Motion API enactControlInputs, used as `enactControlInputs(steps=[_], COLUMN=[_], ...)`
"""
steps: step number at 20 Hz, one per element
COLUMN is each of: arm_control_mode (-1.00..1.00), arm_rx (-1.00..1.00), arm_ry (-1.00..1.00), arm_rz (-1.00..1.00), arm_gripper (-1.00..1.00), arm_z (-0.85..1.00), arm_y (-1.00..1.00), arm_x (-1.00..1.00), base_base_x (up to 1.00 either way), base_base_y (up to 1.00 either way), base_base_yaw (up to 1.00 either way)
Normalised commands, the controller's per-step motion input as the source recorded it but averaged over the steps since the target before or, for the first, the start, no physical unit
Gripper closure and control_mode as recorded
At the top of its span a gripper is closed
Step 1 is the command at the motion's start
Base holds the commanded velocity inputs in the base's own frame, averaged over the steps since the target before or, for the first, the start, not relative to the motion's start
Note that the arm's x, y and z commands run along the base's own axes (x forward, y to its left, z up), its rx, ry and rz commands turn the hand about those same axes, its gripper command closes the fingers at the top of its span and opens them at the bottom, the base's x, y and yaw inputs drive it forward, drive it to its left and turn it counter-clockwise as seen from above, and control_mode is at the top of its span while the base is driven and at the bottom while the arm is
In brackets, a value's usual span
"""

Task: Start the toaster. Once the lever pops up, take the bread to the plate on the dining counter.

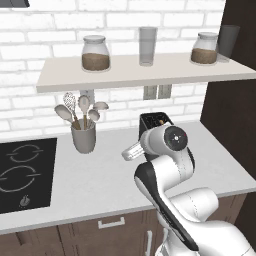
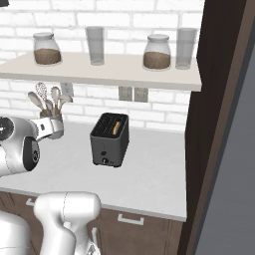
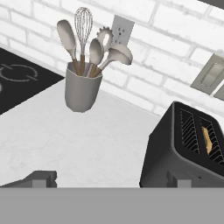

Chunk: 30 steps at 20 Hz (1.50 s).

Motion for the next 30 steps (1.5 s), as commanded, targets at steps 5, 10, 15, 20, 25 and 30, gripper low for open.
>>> enactControlInputs(steps=[5,10,15,20,25,30], arm_control_mode=[-1.00,-1.00,-1.00,-1.00,-1.00,-1.00], arm_rx=[0.00,0.00,0.00,0.00,0.00,0.00], arm_ry=[0.00,0.00,0.00,0.00,0.00,0.00], arm_rz=[0.00,0.00,0.00,0.00,0.00,0.00], arm_gripper=[-1.00,-1.00,-1.00,-1.00,-1.00,-1.00], arm_z=[0.00,0.00,0.00,0.00,0.00,0.00], arm_y=[0.00,0.00,0.00,0.00,0.00,0.00], arm_x=[0.00,0.00,0.00,0.00,0.00,0.00], base_base_x=[0.00,0.00,0.00,0.00,0.00,0.00], base_base_y=[0.00,0.00,0.00,0.00,0.00,0.00], base_base_yaw=[0.00,0.00,0.00,0.00,0.00,0.00])
